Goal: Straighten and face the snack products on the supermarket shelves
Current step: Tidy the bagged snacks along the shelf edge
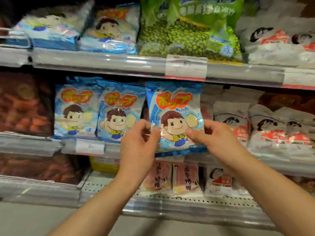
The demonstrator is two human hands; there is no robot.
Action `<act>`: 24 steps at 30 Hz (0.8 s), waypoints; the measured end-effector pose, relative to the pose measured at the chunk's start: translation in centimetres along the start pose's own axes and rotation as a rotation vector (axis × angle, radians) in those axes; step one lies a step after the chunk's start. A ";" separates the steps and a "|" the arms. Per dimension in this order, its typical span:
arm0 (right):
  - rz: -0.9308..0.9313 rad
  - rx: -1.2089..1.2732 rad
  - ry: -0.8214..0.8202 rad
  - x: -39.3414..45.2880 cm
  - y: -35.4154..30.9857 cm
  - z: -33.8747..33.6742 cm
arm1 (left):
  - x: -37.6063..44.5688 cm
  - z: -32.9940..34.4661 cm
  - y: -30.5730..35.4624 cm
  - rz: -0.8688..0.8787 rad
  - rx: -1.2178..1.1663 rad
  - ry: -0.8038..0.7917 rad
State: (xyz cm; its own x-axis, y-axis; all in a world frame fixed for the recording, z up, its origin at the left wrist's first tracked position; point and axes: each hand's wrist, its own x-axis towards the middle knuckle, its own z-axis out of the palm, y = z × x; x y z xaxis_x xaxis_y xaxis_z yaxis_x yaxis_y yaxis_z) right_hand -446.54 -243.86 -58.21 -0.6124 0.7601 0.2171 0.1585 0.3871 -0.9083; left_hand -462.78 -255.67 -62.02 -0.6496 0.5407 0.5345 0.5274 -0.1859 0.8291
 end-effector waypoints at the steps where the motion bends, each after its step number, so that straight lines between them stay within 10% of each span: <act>1: -0.006 -0.023 0.003 0.7 -0.3 0.8 | 0.5 -0.8 -0.3 0.010 0.048 0.019; 13: -0.249 -0.353 0.101 7.6 -4.3 11.7 | 7.3 -11.3 -5.7 0.106 0.445 0.344; 24: -0.214 -0.347 0.059 8.8 -1.4 12.6 | 8.0 -10.4 -7.4 0.038 0.549 0.187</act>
State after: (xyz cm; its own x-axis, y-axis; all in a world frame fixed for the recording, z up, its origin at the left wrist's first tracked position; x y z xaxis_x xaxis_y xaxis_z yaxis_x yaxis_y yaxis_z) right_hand -461.92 -244.32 -59.54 -0.6162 0.6679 0.4174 0.2901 0.6851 -0.6682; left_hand -477.56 -258.50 -62.20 -0.6842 0.3788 0.6232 0.7264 0.2774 0.6288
